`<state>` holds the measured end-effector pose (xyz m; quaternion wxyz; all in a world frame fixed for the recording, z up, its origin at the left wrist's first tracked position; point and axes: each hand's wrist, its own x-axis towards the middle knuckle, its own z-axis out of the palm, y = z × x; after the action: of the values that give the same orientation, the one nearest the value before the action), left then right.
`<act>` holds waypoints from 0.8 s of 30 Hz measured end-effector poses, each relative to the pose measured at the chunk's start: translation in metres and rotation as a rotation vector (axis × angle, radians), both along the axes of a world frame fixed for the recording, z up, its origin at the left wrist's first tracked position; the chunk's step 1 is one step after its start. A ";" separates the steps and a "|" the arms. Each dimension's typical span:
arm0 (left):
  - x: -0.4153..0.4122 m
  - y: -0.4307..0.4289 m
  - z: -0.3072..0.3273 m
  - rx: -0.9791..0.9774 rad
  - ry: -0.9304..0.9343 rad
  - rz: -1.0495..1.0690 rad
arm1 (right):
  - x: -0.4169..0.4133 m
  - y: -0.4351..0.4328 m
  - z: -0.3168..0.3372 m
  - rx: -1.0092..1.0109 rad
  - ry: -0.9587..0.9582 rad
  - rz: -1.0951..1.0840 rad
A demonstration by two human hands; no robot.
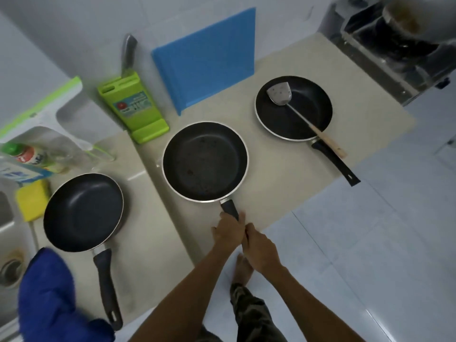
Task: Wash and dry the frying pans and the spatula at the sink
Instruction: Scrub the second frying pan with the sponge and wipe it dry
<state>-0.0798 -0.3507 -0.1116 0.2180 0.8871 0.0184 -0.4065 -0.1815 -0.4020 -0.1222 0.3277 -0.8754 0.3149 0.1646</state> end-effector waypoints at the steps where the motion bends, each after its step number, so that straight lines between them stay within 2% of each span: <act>1: 0.003 -0.004 -0.004 -0.065 0.042 0.120 | 0.004 0.000 -0.001 0.059 0.010 -0.032; 5: 0.015 -0.011 -0.015 -0.388 0.245 0.629 | 0.016 0.004 -0.010 0.403 0.034 -0.331; 7: 0.018 -0.012 -0.020 -0.452 0.332 0.760 | 0.018 0.005 -0.012 0.486 -0.009 -0.448; 9: 0.019 -0.013 -0.023 -0.486 0.400 0.845 | 0.017 0.005 -0.010 0.506 -0.045 -0.459; 12: 0.017 -0.016 -0.024 -0.518 0.430 0.932 | 0.016 0.006 -0.013 0.399 -0.031 -0.363; 16: 0.012 -0.021 -0.018 -0.515 0.361 0.915 | 0.015 0.010 -0.012 0.225 -0.086 -0.310; 24: -0.015 -0.003 0.014 -0.567 0.367 0.899 | -0.015 0.030 0.010 0.061 -0.162 -0.186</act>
<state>-0.0952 -0.3534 -0.0975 0.5930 0.6134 0.3221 -0.4103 -0.1967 -0.3718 -0.1124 0.3924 -0.8425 0.3620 0.0717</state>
